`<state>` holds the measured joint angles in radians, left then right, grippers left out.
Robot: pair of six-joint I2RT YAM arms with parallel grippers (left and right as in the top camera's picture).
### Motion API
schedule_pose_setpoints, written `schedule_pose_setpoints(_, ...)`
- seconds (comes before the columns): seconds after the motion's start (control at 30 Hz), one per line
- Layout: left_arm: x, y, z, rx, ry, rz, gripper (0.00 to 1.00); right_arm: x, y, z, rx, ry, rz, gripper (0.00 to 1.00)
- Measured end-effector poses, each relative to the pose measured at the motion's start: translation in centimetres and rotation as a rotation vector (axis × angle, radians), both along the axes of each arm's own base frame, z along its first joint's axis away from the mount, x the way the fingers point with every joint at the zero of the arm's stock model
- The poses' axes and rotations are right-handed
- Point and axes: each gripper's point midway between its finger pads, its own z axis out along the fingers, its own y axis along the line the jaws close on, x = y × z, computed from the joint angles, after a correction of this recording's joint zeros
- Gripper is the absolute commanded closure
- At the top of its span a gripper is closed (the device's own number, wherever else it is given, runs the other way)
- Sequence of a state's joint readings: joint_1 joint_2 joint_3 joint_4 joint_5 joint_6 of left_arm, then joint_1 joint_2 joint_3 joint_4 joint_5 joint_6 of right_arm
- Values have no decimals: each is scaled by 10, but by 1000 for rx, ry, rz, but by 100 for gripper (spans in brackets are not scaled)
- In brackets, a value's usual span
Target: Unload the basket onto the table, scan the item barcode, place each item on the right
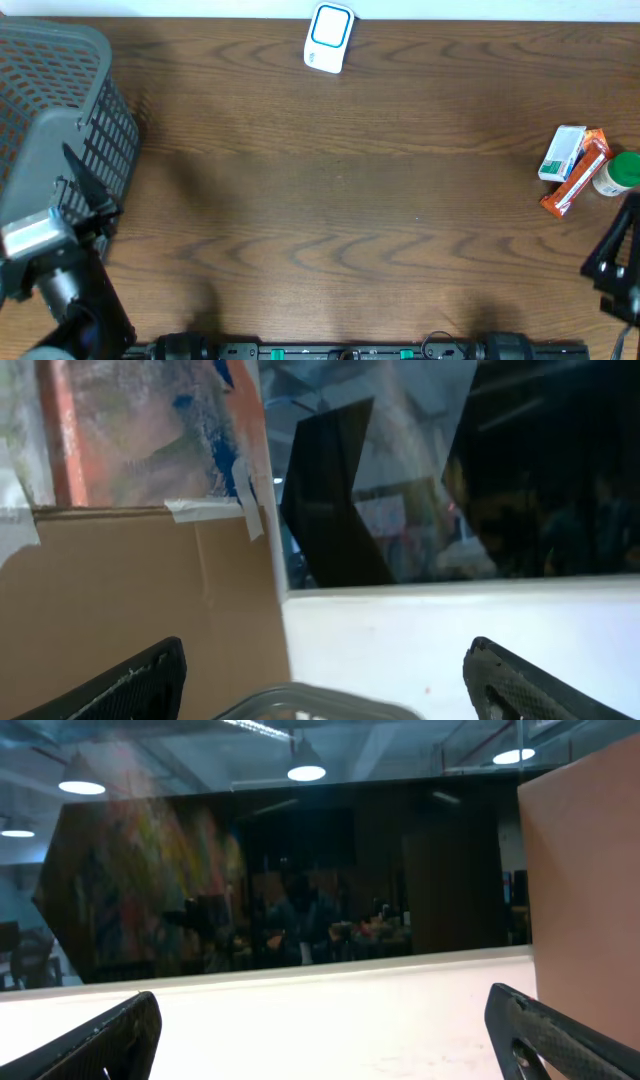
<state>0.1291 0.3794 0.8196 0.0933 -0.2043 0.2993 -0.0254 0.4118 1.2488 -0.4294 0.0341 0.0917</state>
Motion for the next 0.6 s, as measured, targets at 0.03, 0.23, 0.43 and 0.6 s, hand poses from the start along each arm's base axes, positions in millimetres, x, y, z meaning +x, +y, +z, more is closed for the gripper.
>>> schedule_pose_setpoints(0.03,-7,-1,3,-11,-25,-7,10,-5,1,-1,-2,-9,3,1)
schedule_pose_setpoints(0.23,-62,-8,22,-33,-186,-36,10,-53,4,-16,-2,-112,19,1)
schedule_pose_setpoints(0.43,-70,-14,22,-37,-206,-73,10,-94,6,-42,10,-180,22,1)
schedule_pose_setpoints(0.6,-72,-22,15,-20,-179,-116,10,-90,7,-50,11,-161,20,1)
